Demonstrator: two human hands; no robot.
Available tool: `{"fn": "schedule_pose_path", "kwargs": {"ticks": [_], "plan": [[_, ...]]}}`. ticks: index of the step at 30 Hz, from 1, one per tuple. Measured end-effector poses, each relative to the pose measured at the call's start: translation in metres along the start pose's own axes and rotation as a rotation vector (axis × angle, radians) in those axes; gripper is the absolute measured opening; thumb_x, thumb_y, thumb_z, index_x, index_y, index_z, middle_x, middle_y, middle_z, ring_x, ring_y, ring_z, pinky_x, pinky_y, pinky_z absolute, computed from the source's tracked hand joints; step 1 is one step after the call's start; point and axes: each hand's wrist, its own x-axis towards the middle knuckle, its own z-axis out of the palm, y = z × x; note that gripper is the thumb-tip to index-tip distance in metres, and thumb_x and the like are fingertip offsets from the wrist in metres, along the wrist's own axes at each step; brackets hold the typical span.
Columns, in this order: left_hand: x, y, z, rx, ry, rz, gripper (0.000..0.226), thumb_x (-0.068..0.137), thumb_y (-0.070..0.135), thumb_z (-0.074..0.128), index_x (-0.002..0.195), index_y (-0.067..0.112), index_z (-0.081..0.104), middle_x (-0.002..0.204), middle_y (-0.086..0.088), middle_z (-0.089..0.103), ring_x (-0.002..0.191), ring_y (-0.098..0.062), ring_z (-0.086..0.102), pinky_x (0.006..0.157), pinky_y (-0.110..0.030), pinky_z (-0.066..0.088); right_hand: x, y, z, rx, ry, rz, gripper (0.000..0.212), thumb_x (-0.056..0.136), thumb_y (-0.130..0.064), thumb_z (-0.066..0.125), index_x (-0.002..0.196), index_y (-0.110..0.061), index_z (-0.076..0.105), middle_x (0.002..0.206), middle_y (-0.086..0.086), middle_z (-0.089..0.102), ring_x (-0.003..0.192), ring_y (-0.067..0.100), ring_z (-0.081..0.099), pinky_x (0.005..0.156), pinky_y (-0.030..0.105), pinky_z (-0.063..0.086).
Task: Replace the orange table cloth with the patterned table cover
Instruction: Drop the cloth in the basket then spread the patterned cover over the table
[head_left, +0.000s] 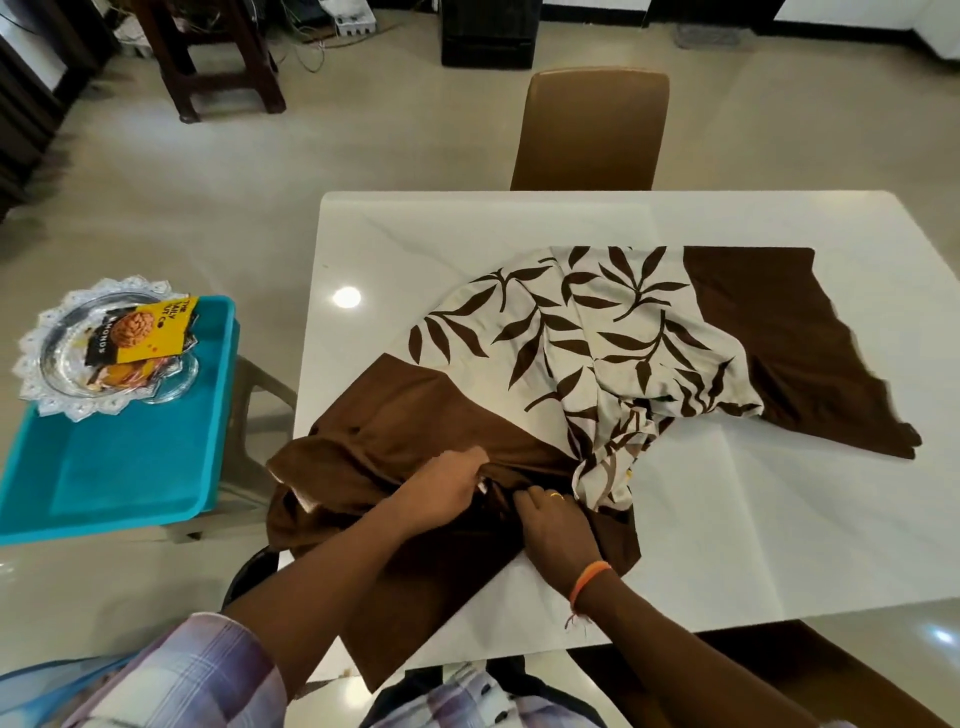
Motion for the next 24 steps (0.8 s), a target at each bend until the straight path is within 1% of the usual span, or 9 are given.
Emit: {"fn": "schedule_pose_path", "kwargs": {"ticks": [2, 4, 6, 10, 13, 16, 19, 22, 24], "plan": [[0.001, 0.011, -0.015, -0.140, 0.053, 0.009, 0.011, 0.102, 0.019, 0.043, 0.094, 0.019, 0.050, 0.086, 0.000, 0.063, 0.073, -0.014, 0.061, 0.069, -0.037, 0.054, 0.015, -0.003, -0.023, 0.297, 0.049, 0.068, 0.020, 0.081, -0.008, 0.058, 0.099, -0.010, 0.066, 0.093, 0.009, 0.069, 0.082, 0.026, 0.065, 0.076, 0.036, 0.055], [0.003, 0.019, -0.031, -0.201, 0.156, 0.022, 0.016, 0.103, 0.030, 0.043, 0.095, 0.019, 0.052, 0.084, 0.003, 0.063, 0.072, -0.010, 0.061, 0.069, -0.039, 0.054, 0.034, -0.001, -0.051, 0.545, 0.125, 0.103, 0.028, 0.082, -0.003, 0.048, 0.100, -0.009, 0.069, 0.094, 0.008, 0.071, 0.087, 0.021, 0.063, 0.084, 0.033, 0.052], [0.003, 0.022, -0.047, -0.116, 0.220, -0.013, 0.031, 0.099, 0.050, 0.042, 0.099, 0.021, 0.051, 0.082, 0.006, 0.062, 0.070, -0.009, 0.061, 0.066, -0.037, 0.055, 0.050, 0.005, -0.085, 0.674, 0.146, 0.130, 0.030, 0.086, 0.000, 0.050, 0.104, -0.012, 0.071, 0.096, 0.001, 0.073, 0.091, 0.013, 0.064, 0.088, 0.026, 0.049], [-0.001, 0.026, -0.072, 0.173, 0.235, -0.028, 0.074, 0.069, 0.086, 0.049, 0.108, 0.024, 0.047, 0.088, 0.009, 0.062, 0.074, -0.010, 0.061, 0.067, -0.032, 0.053, 0.073, 0.017, -0.138, 0.956, -0.026, 0.187, 0.034, 0.088, 0.004, 0.047, 0.101, -0.013, 0.073, 0.097, 0.001, 0.073, 0.095, 0.012, 0.066, 0.083, 0.017, 0.050], [0.004, 0.022, -0.072, 0.371, 0.308, 0.033, 0.060, 0.075, 0.068, 0.062, 0.111, 0.022, 0.046, 0.096, 0.006, 0.063, 0.079, -0.018, 0.063, 0.066, -0.034, 0.052, 0.080, 0.020, -0.152, 1.090, 0.055, 0.319, 0.035, 0.091, 0.004, 0.038, 0.094, -0.013, 0.070, 0.094, 0.005, 0.069, 0.089, 0.015, 0.062, 0.080, 0.021, 0.048], [0.004, 0.011, -0.065, 0.356, 0.405, 0.007, 0.024, 0.087, 0.028, 0.060, 0.110, 0.020, 0.057, 0.100, 0.001, 0.064, 0.084, -0.021, 0.064, 0.065, -0.029, 0.046, 0.074, 0.032, -0.152, 0.758, 0.051, 0.216, 0.027, 0.094, -0.004, 0.039, 0.092, -0.016, 0.063, 0.086, 0.004, 0.064, 0.081, 0.014, 0.058, 0.073, 0.022, 0.046], [-0.003, -0.009, -0.056, 0.347, 0.421, -0.074, 0.024, 0.083, 0.018, 0.062, 0.106, 0.019, 0.067, 0.099, 0.001, 0.061, 0.085, -0.023, 0.063, 0.069, -0.032, 0.051, 0.060, 0.056, -0.147, 0.240, -0.037, 0.032, 0.013, 0.098, -0.030, 0.045, 0.102, -0.023, 0.056, 0.087, -0.004, 0.063, 0.079, 0.014, 0.059, 0.069, 0.027, 0.046], [-0.009, -0.031, -0.054, 0.303, 0.490, -0.253, 0.028, 0.084, 0.014, 0.063, 0.111, 0.021, 0.066, 0.109, -0.002, 0.061, 0.099, -0.025, 0.058, 0.084, -0.040, 0.053, 0.051, 0.078, -0.149, 0.053, -0.121, 0.035, 0.047, 0.081, -0.065, 0.059, 0.109, -0.028, 0.049, 0.082, -0.011, 0.056, 0.073, 0.010, 0.055, 0.064, 0.023, 0.042], [-0.012, -0.037, -0.056, 0.120, 0.546, -0.341, 0.021, 0.089, 0.012, 0.058, 0.108, 0.018, 0.063, 0.103, -0.002, 0.064, 0.098, -0.024, 0.061, 0.087, -0.040, 0.053, 0.050, 0.086, -0.150, -0.045, -0.192, 0.039, 0.056, 0.072, -0.071, 0.063, 0.107, -0.030, 0.047, 0.082, -0.009, 0.057, 0.074, 0.012, 0.056, 0.064, 0.023, 0.043]]}}
